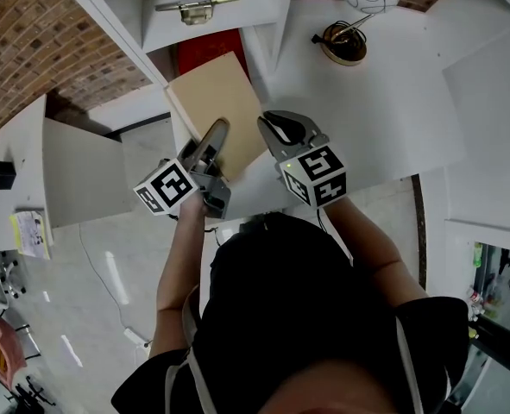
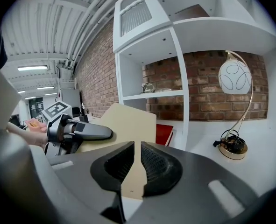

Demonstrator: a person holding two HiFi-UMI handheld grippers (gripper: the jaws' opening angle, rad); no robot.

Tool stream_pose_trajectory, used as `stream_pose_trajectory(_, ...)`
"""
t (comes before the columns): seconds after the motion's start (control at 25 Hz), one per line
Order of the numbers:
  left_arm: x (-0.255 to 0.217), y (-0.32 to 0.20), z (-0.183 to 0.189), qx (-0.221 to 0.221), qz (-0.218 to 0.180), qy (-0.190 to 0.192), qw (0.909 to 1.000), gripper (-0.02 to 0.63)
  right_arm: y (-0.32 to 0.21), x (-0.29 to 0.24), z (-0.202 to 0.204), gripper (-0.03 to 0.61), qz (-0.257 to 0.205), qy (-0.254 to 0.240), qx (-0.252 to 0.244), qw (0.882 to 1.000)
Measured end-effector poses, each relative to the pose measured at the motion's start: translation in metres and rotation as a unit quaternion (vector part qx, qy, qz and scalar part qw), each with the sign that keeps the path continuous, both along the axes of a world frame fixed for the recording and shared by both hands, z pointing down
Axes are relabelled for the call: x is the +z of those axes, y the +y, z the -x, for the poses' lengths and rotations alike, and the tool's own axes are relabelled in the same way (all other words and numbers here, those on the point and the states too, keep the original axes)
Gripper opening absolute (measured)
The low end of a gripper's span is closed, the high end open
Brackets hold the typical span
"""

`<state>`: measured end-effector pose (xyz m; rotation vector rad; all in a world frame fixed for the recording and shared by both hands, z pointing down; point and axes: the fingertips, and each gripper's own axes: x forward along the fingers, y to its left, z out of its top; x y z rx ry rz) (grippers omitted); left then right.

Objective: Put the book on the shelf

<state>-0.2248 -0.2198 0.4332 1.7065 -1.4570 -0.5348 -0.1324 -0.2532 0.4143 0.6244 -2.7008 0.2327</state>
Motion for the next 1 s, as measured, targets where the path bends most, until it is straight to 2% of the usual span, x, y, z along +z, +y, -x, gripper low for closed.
stream_pose_trajectory(0.16,0.008,-0.004,0.003,-0.001,0.013,0.001,0.9999,0.215,-0.002,0.004,0.004,0.041,0.002,0.003,-0.005,1.000)
stream_pose_trajectory(0.44,0.018,-0.011,-0.001,0.005,0.025,0.044,0.9987,0.216,-0.009,0.013,0.001,0.041,0.006,0.013,-0.004,1.000)
stream_pose_trajectory(0.72,0.027,-0.017,0.002,0.006,0.045,0.050,0.9977,0.218,-0.021,0.016,-0.003,0.046,0.009,0.012,-0.002,1.000)
stream_pose_trajectory(1.0,0.031,-0.022,0.007,0.013,0.055,0.078,0.9954,0.215,-0.029,0.024,0.000,0.055,0.014,0.018,-0.010,1.000)
